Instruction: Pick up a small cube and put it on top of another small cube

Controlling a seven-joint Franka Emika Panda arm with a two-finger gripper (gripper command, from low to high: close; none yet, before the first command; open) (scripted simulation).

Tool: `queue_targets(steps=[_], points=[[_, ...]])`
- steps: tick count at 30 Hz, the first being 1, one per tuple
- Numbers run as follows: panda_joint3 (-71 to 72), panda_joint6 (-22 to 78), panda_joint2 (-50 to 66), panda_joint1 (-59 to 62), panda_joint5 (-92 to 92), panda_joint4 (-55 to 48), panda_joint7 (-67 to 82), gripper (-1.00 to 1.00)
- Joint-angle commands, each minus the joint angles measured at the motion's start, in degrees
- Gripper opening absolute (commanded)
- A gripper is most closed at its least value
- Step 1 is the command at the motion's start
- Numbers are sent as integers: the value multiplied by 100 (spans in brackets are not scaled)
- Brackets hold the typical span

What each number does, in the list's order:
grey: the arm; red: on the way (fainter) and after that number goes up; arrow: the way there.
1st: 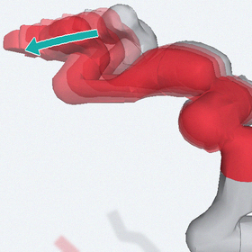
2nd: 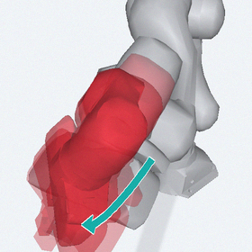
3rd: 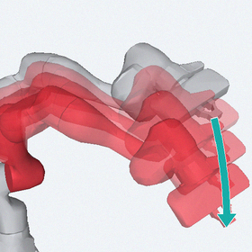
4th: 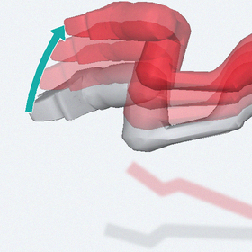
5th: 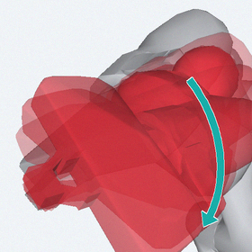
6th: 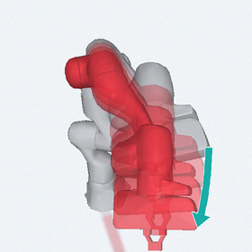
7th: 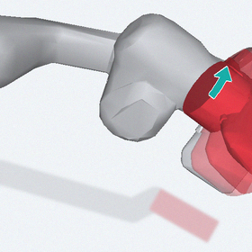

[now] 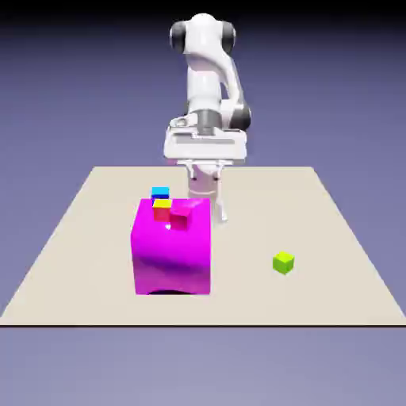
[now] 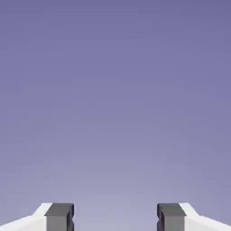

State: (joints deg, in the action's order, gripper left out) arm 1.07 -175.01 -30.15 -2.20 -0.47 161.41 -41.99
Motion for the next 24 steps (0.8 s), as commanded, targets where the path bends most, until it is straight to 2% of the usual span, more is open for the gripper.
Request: queue_targets(steps=[1,18,24], points=[[89,-83,208,-126,-39,34,39,0],[1563,-1465,3672,-2222,-696,593,682,0],[1264,-2114,4709,-2544,-890,198,916,0]])
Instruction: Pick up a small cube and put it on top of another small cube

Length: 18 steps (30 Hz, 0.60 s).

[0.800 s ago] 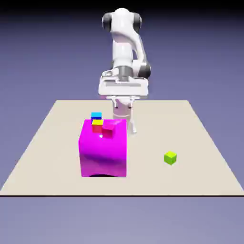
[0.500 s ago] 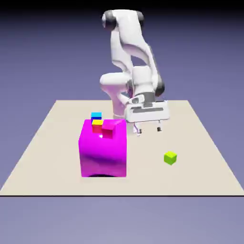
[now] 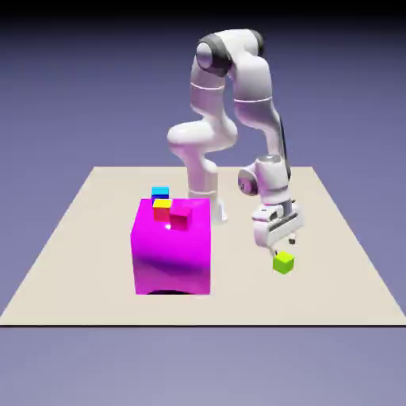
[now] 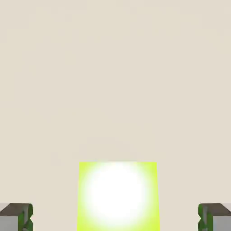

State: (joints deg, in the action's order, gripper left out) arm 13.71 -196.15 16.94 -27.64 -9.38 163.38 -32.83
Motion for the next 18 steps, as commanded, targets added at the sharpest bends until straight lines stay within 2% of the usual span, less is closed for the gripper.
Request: queue_targets(steps=[1,4,5,16,18], points=[[-60,-130,208,-65,-39,-79,47,0],[-226,-490,783,-243,-147,-298,177,0],[-226,-490,783,-243,-147,-299,177,-100],[299,649,-1037,322,194,395,-234,-100],[313,1147,-1384,615,207,331,-636,-100]])
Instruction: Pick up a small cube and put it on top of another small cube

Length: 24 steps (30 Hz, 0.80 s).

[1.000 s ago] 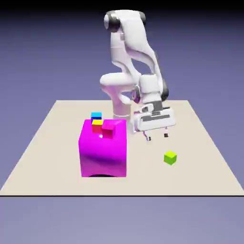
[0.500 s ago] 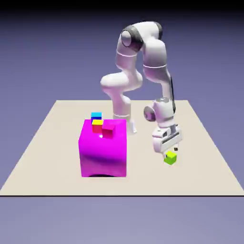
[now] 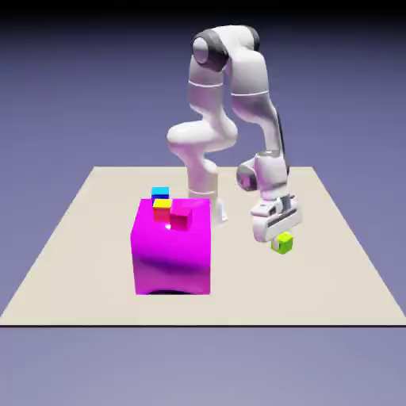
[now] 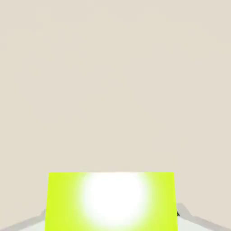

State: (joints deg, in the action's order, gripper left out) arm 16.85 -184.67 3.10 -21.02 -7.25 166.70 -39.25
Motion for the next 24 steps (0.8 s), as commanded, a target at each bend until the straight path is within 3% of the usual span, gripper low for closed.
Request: queue_targets(steps=[1,24], points=[[7,249,-175,90,-3,-38,-202,-100],[33,5892,-4812,4319,526,-392,-5562,-100]])
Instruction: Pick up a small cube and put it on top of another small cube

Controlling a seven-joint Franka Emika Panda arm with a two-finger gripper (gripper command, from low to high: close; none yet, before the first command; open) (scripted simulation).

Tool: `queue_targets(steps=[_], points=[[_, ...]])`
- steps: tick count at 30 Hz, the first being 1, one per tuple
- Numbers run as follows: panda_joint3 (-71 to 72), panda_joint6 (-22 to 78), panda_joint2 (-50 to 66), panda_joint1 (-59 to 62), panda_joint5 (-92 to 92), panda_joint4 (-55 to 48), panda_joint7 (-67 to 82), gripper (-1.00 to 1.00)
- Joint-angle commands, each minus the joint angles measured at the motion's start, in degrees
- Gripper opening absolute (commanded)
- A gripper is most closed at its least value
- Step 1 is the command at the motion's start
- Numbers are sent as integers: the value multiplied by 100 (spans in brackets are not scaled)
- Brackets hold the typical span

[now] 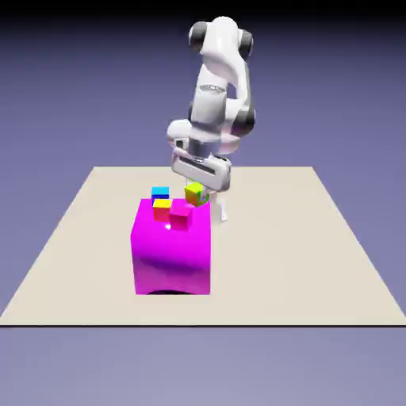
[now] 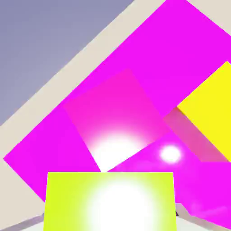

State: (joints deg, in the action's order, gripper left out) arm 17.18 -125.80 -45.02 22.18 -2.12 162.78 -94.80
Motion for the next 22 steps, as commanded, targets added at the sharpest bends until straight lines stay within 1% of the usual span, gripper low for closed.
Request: queue_targets(steps=[1,6,8,13,14,15,16,21,22], points=[[-4,230,-208,206,50,3,-243,-100],[-30,1200,-1229,1159,234,13,-1460,-100],[-31,1203,-1233,1162,234,13,-1465,-100],[84,-42,-731,1264,249,755,-1567,-100],[90,-108,-704,1270,249,794,-1572,-100],[90,-108,-704,1270,249,794,-1572,100],[90,-108,-704,1270,249,794,-1572,100],[-24,1137,-1206,1168,235,53,-1470,100],[-31,1203,-1233,1162,234,14,-1465,100]])
